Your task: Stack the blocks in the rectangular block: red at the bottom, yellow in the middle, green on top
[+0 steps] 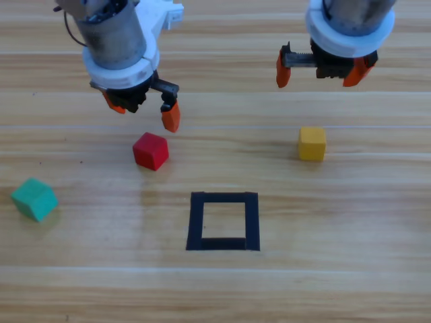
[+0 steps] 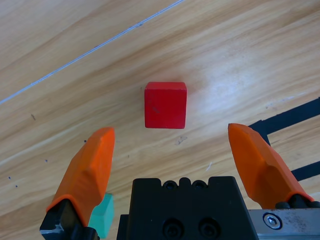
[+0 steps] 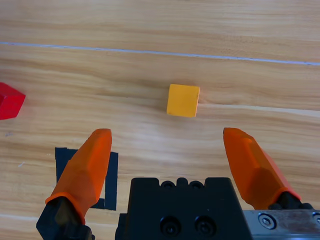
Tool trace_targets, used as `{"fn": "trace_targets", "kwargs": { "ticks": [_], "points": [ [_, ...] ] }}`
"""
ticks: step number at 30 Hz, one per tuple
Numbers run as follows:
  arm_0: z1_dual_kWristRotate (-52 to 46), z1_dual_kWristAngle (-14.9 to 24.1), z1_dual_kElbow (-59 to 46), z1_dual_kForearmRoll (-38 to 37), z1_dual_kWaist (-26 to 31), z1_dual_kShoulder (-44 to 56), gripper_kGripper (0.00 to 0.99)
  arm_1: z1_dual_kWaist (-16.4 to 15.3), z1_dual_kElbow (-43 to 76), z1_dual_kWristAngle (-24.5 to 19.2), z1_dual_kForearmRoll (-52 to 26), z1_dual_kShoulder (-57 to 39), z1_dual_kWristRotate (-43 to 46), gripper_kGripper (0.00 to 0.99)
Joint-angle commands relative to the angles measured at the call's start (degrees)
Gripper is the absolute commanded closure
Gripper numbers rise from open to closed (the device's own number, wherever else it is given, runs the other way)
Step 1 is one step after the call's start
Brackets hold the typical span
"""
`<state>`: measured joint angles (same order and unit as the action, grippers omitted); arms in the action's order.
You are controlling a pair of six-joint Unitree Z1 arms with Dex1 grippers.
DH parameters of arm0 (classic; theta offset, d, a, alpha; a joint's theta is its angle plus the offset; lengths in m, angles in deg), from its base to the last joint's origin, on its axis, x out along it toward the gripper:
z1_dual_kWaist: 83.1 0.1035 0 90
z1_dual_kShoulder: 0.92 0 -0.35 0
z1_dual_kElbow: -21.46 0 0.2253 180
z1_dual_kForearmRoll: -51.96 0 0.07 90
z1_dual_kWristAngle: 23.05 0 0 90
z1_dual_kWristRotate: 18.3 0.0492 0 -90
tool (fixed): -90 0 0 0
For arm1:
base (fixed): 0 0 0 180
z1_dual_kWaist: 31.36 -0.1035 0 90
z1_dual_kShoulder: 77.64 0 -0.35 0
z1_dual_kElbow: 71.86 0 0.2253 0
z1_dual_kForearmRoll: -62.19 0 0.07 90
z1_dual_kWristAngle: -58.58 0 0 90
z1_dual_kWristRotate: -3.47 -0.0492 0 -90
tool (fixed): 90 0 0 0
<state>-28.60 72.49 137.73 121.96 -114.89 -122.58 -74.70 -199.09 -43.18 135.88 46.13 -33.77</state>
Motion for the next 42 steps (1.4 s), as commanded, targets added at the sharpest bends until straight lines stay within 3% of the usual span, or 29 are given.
{"fn": "trace_targets", "kwargs": {
  "ticks": [1,15,23,32,37,42],
  "points": [
    [-0.43,-0.7,4.64,3.71,1.82,-6.48,0.013,2.83,-2.65,1.38,2.14,9.21,-0.64,0.013],
    [-0.43,-0.26,4.82,3.71,1.99,-12.55,0.014,5.64,-4.67,4.37,2.14,15.54,-0.55,0.014],
    [-0.25,-0.26,5.34,3.36,1.99,-14.75,0.019,6.61,-4.76,6.48,2.14,17.38,-0.55,0.068],
    [0.1,-0.52,6.13,2.48,1.99,-16.06,0.088,7.05,-5.11,7.36,2.14,19.14,-0.55,0.094],
    [0.36,-0.7,6.31,2.39,2.08,-16.68,0.237,7.31,-5.2,7.97,2.14,20.11,-0.64,0.094],
    [0.45,-0.52,5.34,2.22,2.7,-16.33,0.607,7.49,-5.38,8.41,2.05,21.07,-0.64,0.169]
  ]
}}
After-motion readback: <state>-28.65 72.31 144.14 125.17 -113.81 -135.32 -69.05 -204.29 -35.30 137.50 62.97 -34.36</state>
